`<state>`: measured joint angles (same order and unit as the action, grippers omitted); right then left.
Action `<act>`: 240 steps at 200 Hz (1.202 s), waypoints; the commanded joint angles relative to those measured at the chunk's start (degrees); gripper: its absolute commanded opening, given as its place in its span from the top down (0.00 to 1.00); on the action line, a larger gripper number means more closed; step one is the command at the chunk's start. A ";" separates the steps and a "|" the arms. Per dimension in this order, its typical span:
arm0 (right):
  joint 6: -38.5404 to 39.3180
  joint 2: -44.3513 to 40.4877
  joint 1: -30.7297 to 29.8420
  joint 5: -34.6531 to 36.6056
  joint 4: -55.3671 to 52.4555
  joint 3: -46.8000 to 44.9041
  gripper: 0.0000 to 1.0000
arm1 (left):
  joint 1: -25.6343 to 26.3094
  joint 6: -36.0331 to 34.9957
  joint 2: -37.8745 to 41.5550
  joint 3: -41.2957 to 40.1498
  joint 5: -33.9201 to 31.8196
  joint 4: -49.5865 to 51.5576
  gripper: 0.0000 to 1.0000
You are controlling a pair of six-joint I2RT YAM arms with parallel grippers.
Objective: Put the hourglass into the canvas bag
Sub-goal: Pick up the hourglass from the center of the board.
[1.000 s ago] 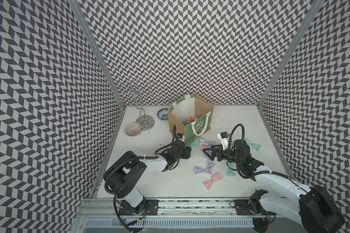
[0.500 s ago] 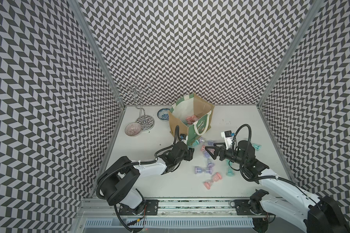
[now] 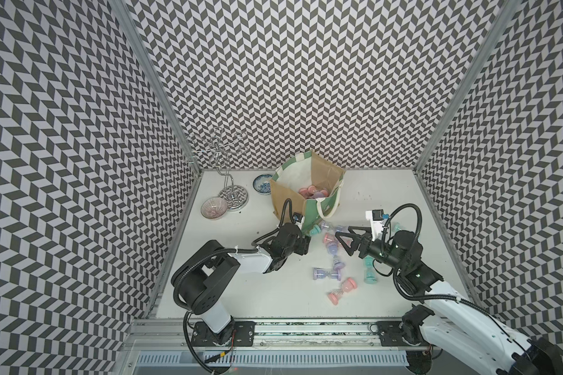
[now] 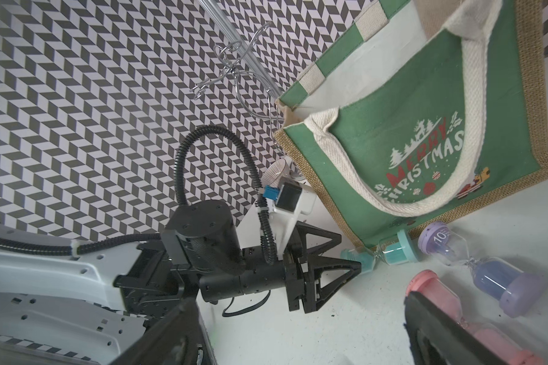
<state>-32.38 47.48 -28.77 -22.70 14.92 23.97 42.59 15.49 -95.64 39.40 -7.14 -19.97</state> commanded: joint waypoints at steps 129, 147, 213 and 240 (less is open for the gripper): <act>-1.55 2.00 -0.29 -1.66 5.65 -0.29 0.01 | 0.83 1.03 -7.68 -0.99 1.95 -8.32 0.41; -1.55 1.91 -0.30 -1.56 5.82 -0.16 0.01 | 0.84 1.12 -7.40 -1.73 2.00 -9.83 0.46; -1.50 1.73 -0.23 -2.00 5.00 1.16 0.01 | 1.07 0.03 -5.59 -2.99 1.47 -9.97 0.57; -2.11 1.21 -0.26 -1.70 4.56 1.82 0.01 | 1.86 0.23 -3.55 -3.78 0.87 -9.23 0.61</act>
<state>-33.67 49.21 -28.77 -24.08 16.78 23.94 43.64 15.33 -101.75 36.86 -4.91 -28.60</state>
